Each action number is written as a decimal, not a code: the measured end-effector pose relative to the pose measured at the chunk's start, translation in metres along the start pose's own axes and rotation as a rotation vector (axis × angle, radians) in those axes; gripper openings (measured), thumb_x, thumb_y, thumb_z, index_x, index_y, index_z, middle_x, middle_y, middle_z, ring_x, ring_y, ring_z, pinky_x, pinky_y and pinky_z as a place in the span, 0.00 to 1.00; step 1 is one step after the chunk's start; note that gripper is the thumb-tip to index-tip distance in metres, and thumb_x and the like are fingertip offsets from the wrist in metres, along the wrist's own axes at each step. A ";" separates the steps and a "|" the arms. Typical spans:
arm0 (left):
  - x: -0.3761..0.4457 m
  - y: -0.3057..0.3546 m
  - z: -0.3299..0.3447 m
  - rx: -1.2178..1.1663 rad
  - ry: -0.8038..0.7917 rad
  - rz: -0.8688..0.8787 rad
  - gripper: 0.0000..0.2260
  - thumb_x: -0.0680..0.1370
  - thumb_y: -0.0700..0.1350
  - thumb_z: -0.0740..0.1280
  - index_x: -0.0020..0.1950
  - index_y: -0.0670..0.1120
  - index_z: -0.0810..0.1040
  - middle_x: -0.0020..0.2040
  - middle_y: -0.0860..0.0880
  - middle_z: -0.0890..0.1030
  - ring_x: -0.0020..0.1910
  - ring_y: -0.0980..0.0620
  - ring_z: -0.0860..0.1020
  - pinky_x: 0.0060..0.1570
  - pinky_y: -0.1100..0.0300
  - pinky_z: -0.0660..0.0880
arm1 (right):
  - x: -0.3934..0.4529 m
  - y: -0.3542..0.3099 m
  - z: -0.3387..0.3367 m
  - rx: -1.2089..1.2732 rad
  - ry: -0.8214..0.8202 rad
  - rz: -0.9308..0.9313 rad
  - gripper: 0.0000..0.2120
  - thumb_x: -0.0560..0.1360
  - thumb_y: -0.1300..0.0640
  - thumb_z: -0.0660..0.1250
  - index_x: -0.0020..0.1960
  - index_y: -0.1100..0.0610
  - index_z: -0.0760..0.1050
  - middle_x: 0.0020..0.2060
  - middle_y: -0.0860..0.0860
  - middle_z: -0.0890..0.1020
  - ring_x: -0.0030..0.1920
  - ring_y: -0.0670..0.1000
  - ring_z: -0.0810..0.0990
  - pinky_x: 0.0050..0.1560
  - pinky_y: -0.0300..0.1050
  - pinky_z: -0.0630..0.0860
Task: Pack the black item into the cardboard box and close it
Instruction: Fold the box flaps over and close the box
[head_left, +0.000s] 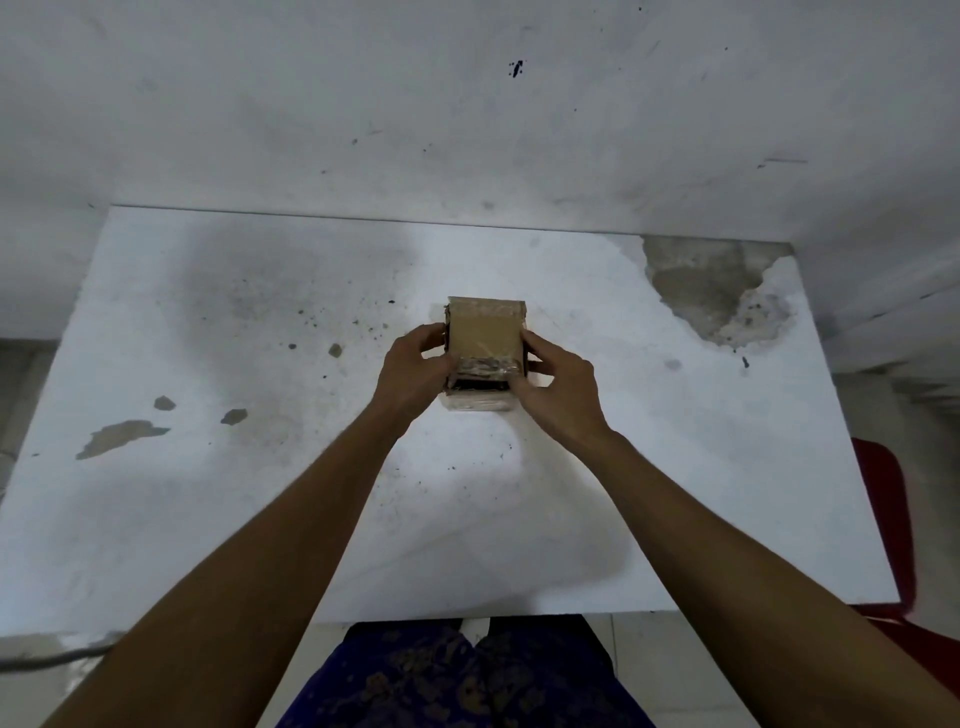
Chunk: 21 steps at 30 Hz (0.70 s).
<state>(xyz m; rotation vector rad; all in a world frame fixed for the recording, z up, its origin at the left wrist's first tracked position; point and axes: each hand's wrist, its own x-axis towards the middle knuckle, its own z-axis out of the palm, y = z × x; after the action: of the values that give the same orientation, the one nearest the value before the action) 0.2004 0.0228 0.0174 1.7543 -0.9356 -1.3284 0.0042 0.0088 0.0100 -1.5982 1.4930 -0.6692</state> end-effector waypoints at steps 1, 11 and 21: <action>0.001 0.000 0.000 -0.011 0.008 -0.010 0.20 0.75 0.44 0.69 0.67 0.50 0.75 0.64 0.51 0.78 0.61 0.50 0.77 0.60 0.44 0.77 | 0.000 0.000 0.000 -0.049 -0.004 -0.033 0.31 0.70 0.54 0.73 0.71 0.48 0.72 0.61 0.44 0.81 0.57 0.43 0.81 0.54 0.35 0.79; 0.003 0.004 0.001 0.074 0.002 0.024 0.16 0.75 0.45 0.69 0.63 0.53 0.77 0.59 0.56 0.80 0.59 0.52 0.79 0.59 0.45 0.77 | -0.004 0.018 -0.005 -0.467 -0.038 -0.395 0.23 0.81 0.62 0.61 0.76 0.61 0.64 0.68 0.59 0.76 0.58 0.62 0.81 0.58 0.48 0.77; -0.004 0.006 0.004 0.115 0.007 0.076 0.19 0.77 0.46 0.67 0.68 0.53 0.74 0.65 0.55 0.78 0.49 0.59 0.82 0.43 0.64 0.79 | -0.004 0.007 -0.006 -0.601 -0.077 -0.412 0.27 0.76 0.70 0.66 0.73 0.70 0.64 0.53 0.65 0.83 0.31 0.64 0.80 0.32 0.53 0.79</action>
<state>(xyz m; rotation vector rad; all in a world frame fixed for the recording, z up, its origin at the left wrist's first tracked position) 0.1953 0.0227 0.0233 1.7904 -1.0829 -1.2409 -0.0055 0.0117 0.0076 -2.4032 1.3911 -0.3793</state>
